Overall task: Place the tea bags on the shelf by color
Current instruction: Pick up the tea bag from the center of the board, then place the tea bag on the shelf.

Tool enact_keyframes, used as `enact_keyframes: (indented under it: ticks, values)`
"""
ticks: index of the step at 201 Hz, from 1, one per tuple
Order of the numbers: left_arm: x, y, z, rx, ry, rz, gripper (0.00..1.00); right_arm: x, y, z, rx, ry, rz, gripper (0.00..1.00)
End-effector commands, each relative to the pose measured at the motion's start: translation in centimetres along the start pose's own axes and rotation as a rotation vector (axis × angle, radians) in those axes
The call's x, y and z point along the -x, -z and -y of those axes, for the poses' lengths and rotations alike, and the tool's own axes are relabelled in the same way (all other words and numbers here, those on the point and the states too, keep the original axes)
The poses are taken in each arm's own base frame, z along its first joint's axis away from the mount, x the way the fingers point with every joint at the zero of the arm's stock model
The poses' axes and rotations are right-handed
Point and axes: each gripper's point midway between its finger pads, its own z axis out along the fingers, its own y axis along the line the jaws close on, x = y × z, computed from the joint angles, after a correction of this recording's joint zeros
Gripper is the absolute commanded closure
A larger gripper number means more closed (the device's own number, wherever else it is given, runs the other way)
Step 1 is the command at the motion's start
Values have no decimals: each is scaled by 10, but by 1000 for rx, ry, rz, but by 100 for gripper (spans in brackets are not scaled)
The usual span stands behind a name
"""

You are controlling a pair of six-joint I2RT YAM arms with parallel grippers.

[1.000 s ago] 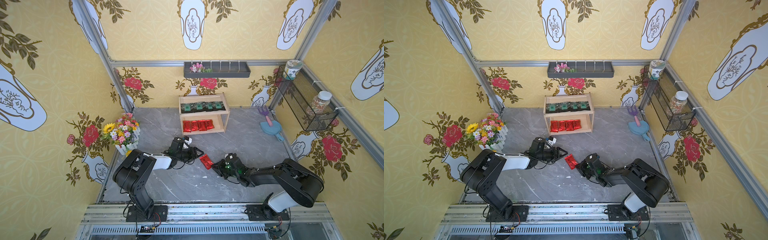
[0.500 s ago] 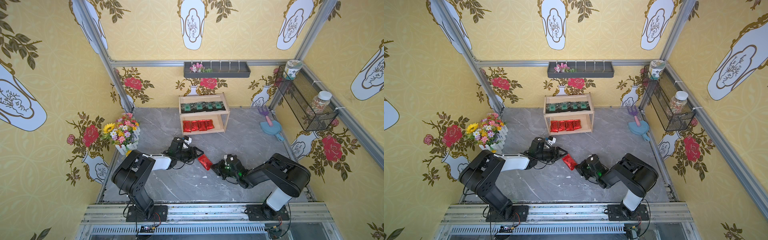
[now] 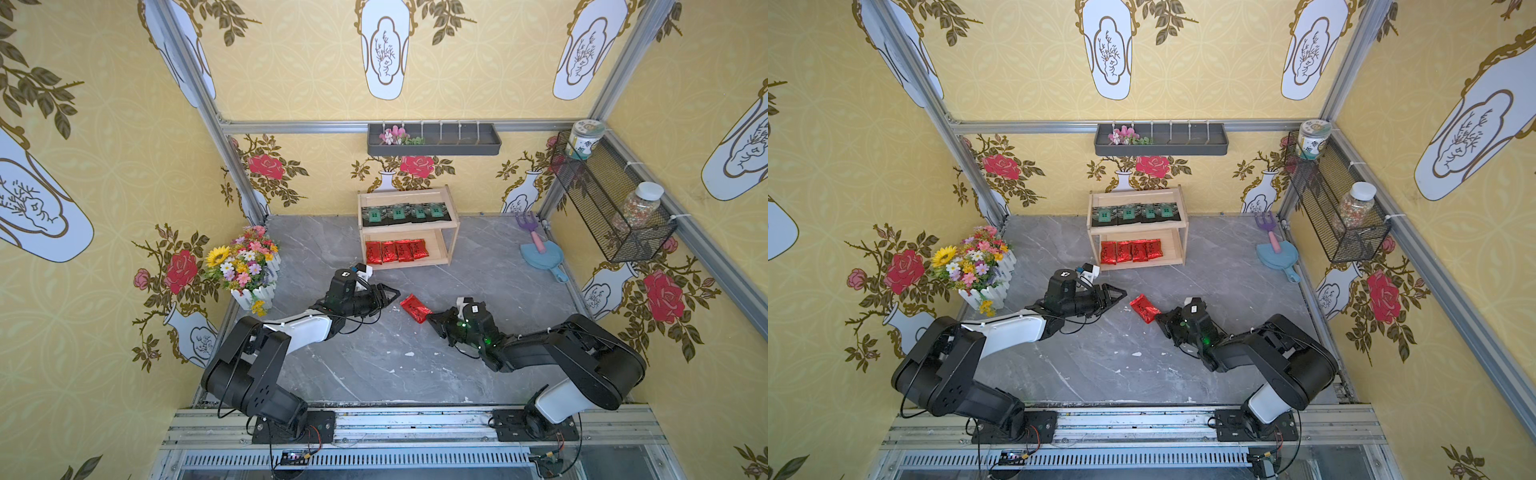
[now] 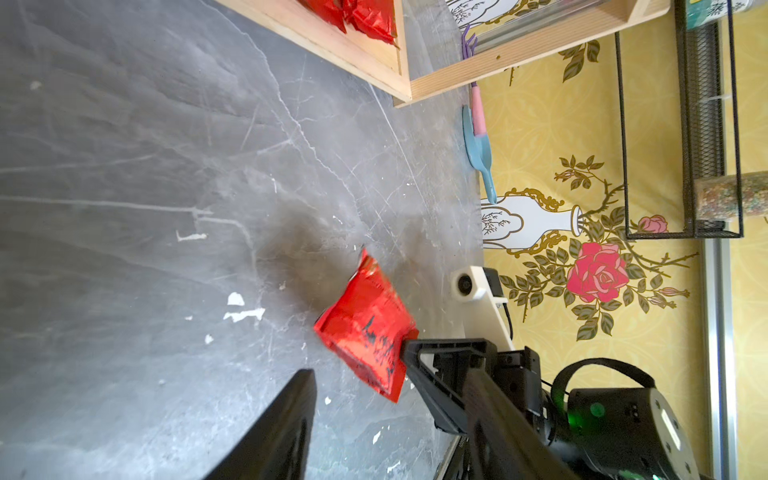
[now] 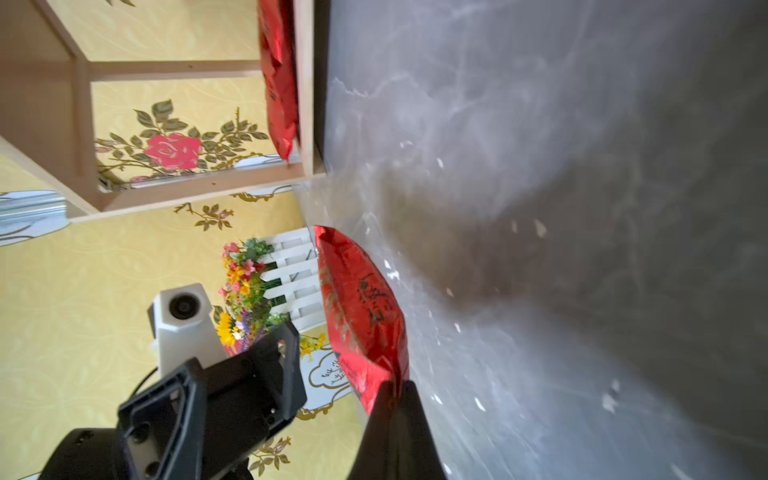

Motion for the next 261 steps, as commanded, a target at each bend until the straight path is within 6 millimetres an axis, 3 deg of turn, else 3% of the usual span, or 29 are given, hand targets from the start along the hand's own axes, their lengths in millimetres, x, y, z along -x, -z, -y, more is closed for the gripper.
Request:
enact_keyframes:
  ticks: [1,43,50,83,159,261]
  values:
    - [0,4,2,14,11,-3,37,22,-4,-29,82,34,72,100]
    - [1,11,11,17,1,-5,37,68,-17,-81,217,55,223,100]
    - [10,17,8,23,12,19,37,76,-20,-86,228,58,245,100]
    - [10,27,6,41,10,29,37,112,-31,-101,252,49,348,100]
    - [10,35,4,41,8,41,37,163,-56,-92,222,8,482,100]
    - [9,38,5,44,-4,49,36,191,-70,-81,178,5,534,100]
